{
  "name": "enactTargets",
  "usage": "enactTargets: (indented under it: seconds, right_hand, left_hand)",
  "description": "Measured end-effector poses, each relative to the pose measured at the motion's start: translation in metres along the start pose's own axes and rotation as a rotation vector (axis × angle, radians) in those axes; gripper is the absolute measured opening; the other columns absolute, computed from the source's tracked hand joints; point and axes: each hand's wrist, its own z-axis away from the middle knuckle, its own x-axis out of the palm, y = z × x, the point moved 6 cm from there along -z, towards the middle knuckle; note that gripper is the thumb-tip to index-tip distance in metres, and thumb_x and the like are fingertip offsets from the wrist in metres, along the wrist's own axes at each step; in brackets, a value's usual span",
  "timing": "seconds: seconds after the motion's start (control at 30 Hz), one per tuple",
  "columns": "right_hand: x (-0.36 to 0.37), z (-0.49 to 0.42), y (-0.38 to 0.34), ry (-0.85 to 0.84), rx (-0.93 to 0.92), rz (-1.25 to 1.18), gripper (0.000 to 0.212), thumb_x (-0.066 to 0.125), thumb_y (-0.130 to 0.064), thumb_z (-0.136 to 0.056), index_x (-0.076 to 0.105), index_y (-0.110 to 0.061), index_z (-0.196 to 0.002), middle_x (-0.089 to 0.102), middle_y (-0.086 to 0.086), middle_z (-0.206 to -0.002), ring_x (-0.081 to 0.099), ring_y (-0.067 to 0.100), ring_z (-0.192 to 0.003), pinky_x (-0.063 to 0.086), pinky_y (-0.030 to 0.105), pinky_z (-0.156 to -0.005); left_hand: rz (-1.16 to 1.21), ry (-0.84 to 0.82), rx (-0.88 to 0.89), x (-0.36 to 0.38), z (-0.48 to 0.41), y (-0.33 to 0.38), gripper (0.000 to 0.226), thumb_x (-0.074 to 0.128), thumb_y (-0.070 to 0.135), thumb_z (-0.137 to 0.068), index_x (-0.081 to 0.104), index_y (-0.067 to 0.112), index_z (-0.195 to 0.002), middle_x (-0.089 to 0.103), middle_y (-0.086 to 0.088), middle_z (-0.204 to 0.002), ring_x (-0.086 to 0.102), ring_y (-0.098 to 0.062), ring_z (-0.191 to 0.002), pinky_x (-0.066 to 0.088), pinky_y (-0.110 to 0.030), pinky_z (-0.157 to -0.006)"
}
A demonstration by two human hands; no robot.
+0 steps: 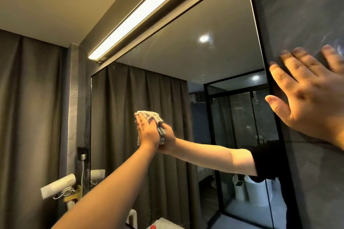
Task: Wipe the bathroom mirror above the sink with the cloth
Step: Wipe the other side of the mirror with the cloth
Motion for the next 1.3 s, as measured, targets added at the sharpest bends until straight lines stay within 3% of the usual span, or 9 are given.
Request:
enactTargets:
  seconds: [0.23,0.47,0.53,0.63,0.8,0.9,1.03,1.13,1.3]
  right_hand:
    - [-0.005,0.001,-0.001,-0.017,0.003,0.029,0.075,0.038,-0.052,-0.090,0.046,0.000,-0.143,0.043,0.030,-0.147,0.041,0.044,-0.137,0.012,0.060,-0.116]
    - [-0.006,0.002,0.000,-0.050,0.008,0.043,0.075,0.035,-0.052,-0.091,0.045,0.000,-0.144,0.043,0.029,-0.147,0.040,0.044,-0.138,0.015,0.062,-0.115]
    - [-0.005,0.003,0.000,-0.049,0.007,0.042,0.075,0.037,-0.052,-0.090,0.046,0.000,-0.143,0.043,0.029,-0.147,0.041,0.044,-0.138,0.015,0.062,-0.115]
    - [-0.005,0.002,0.000,-0.030,0.008,0.034,0.074,0.040,-0.051,-0.090,0.047,0.001,-0.142,0.043,0.030,-0.147,0.041,0.044,-0.137,0.014,0.061,-0.115]
    - [-0.002,0.002,0.000,-0.018,0.004,0.024,0.075,0.042,-0.051,-0.088,0.048,0.001,-0.141,0.044,0.030,-0.147,0.041,0.045,-0.137,0.012,0.061,-0.116]
    - [-0.003,0.002,0.000,-0.022,0.012,0.036,0.075,0.042,-0.051,-0.088,0.048,0.001,-0.142,0.044,0.029,-0.146,0.041,0.044,-0.137,0.013,0.061,-0.116]
    - [-0.005,0.001,0.000,-0.050,0.001,0.060,0.075,0.040,-0.052,-0.089,0.047,0.000,-0.142,0.044,0.029,-0.147,0.042,0.044,-0.137,0.014,0.061,-0.115]
    - [-0.005,0.002,0.000,-0.055,0.013,0.056,0.075,0.040,-0.052,-0.089,0.048,0.001,-0.142,0.043,0.029,-0.147,0.041,0.043,-0.137,0.014,0.061,-0.115]
    - [-0.005,0.003,0.000,-0.079,0.013,0.065,0.075,0.036,-0.053,-0.091,0.047,0.000,-0.142,0.042,0.029,-0.148,0.041,0.044,-0.138,0.016,0.062,-0.115]
  left_hand:
    - [-0.038,0.057,-0.048,-0.002,-0.044,0.036,0.063,0.029,0.031,-0.103,0.000,0.008,-0.154,-0.002,-0.007,-0.162,0.002,-0.020,-0.149,0.004,-0.033,-0.121]
    - [-0.066,-0.037,0.400,0.015,0.005,0.067,0.068,0.023,0.037,-0.094,-0.001,0.014,-0.154,-0.008,0.007,-0.160,-0.008,-0.005,-0.147,-0.004,-0.022,-0.119]
    - [-0.088,-0.044,0.439,0.014,0.007,0.059,0.068,0.021,0.036,-0.094,-0.001,0.013,-0.154,-0.009,0.006,-0.161,-0.009,-0.003,-0.146,-0.005,-0.021,-0.119]
    - [-0.063,-0.015,0.309,0.007,-0.014,0.048,0.068,0.023,0.036,-0.095,-0.001,0.012,-0.154,-0.006,0.001,-0.162,-0.007,-0.004,-0.146,-0.004,-0.021,-0.118]
    - [-0.038,0.046,-0.080,-0.004,-0.065,0.033,0.063,0.031,0.029,-0.103,0.002,0.006,-0.154,-0.002,-0.009,-0.162,0.002,-0.023,-0.149,0.006,-0.034,-0.121]
    - [-0.018,0.086,-0.169,-0.007,-0.083,0.045,0.063,0.032,0.032,-0.102,0.007,0.005,-0.153,0.005,-0.012,-0.162,0.013,-0.030,-0.147,0.015,-0.040,-0.119]
    - [-0.044,0.067,0.091,0.001,-0.087,0.101,0.064,0.035,0.034,-0.099,0.012,0.008,-0.153,0.012,-0.011,-0.160,0.021,-0.027,-0.145,0.020,-0.038,-0.118]
    - [-0.087,0.018,0.362,0.017,-0.075,0.146,0.068,0.031,0.037,-0.096,0.009,0.010,-0.154,0.009,-0.009,-0.161,0.011,-0.021,-0.148,0.008,-0.031,-0.120]
    - [-0.151,0.059,0.808,0.047,-0.014,0.187,0.061,0.028,0.037,-0.099,0.017,0.011,-0.153,0.012,-0.006,-0.162,0.008,-0.018,-0.149,0.016,-0.046,-0.120]
